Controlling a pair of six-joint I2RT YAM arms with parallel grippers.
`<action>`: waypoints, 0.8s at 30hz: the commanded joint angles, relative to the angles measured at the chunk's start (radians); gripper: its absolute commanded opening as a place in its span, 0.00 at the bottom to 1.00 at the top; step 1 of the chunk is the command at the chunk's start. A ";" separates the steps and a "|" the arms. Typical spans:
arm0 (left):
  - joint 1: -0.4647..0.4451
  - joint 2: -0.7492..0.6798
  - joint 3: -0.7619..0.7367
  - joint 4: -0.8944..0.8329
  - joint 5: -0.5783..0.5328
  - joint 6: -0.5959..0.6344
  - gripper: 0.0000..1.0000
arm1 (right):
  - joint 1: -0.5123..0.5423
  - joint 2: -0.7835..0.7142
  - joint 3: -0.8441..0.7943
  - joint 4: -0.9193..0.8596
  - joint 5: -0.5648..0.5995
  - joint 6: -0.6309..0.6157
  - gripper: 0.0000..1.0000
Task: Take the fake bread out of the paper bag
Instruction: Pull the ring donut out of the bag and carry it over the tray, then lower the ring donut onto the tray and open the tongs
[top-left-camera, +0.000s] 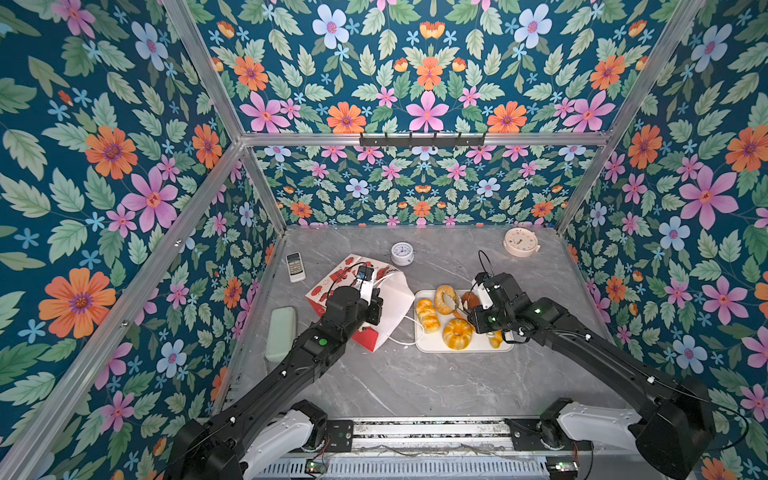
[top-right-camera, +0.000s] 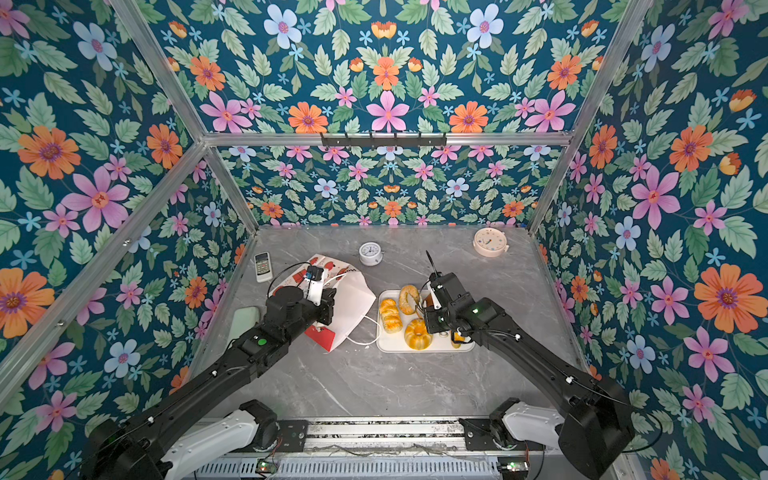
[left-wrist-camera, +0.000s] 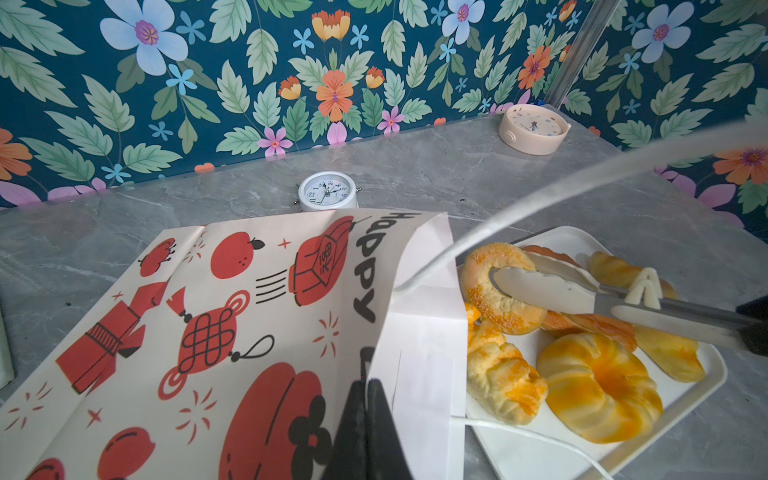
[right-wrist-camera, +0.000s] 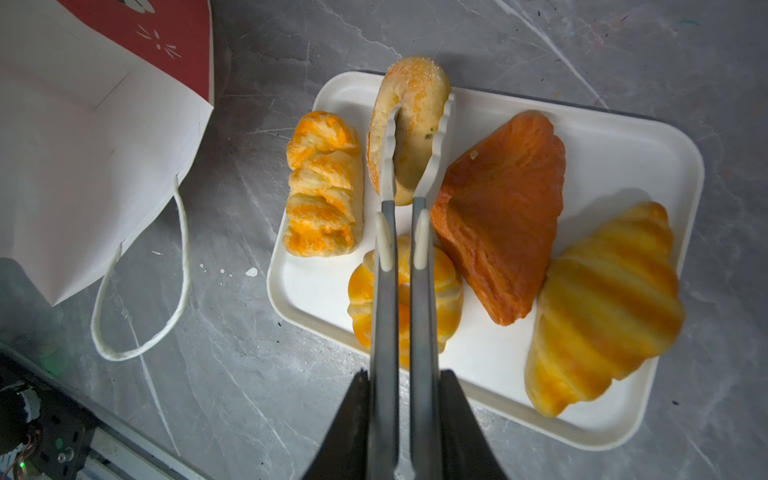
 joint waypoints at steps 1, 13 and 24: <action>0.001 0.004 0.001 0.031 0.000 -0.003 0.00 | 0.001 0.009 0.011 -0.016 0.010 -0.007 0.19; 0.001 0.009 0.002 0.037 0.004 -0.002 0.00 | 0.001 -0.048 0.024 -0.097 0.072 0.014 0.43; 0.001 0.002 0.006 0.033 0.004 -0.001 0.00 | 0.001 -0.075 0.049 -0.091 0.085 0.001 0.43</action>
